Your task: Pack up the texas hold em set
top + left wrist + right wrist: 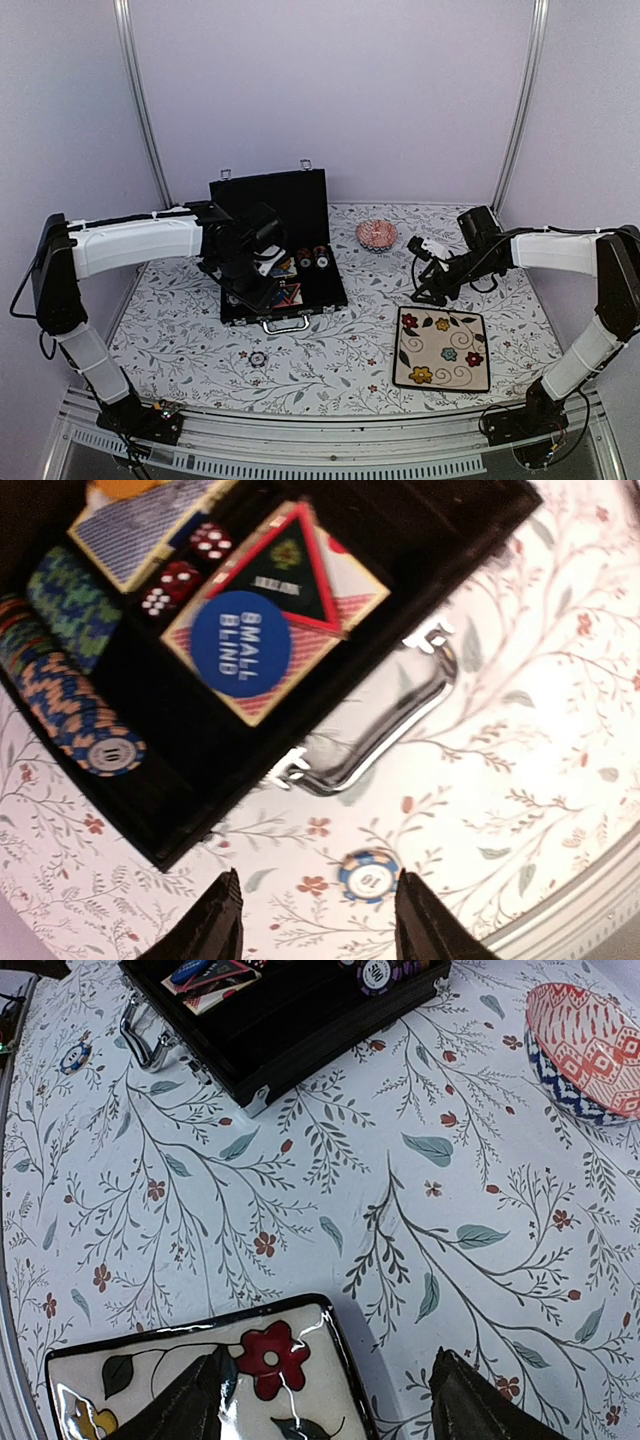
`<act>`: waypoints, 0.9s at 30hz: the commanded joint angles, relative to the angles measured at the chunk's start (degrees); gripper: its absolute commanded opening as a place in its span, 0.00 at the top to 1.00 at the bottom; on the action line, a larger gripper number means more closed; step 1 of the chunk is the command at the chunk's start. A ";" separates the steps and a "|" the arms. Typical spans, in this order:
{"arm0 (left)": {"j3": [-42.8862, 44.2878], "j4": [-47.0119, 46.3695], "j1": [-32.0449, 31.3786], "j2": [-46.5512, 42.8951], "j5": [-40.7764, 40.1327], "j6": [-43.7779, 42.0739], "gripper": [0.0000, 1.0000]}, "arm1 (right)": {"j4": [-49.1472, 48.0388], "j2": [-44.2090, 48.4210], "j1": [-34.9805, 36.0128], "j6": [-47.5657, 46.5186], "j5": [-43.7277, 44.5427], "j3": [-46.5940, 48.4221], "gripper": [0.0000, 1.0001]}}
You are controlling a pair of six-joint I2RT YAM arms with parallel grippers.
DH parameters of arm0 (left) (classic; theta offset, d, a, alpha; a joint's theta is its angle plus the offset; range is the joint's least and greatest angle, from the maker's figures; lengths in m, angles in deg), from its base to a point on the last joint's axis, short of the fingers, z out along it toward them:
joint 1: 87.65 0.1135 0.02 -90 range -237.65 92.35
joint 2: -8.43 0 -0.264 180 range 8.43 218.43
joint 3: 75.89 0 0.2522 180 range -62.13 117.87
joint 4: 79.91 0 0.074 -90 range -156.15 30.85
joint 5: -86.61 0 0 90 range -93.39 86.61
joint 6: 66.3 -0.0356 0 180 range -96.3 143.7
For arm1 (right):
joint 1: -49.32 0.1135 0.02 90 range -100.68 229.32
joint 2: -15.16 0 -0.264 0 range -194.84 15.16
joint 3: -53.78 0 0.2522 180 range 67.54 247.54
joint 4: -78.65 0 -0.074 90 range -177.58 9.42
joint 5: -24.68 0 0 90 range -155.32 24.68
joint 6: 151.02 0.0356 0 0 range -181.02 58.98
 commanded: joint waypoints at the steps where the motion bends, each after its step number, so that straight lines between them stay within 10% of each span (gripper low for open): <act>1: 0.61 0.95 -3.63 2.54 7.08 0.83 0.47 | 0.50 -0.24 -0.24 -0.08 -1.20 1.52 0.28; 27: -11.65 -3.61 -6.63 9.63 12.19 -0.07 0.46 | 0.69 0.14 -0.23 -0.26 -1.20 1.41 0.28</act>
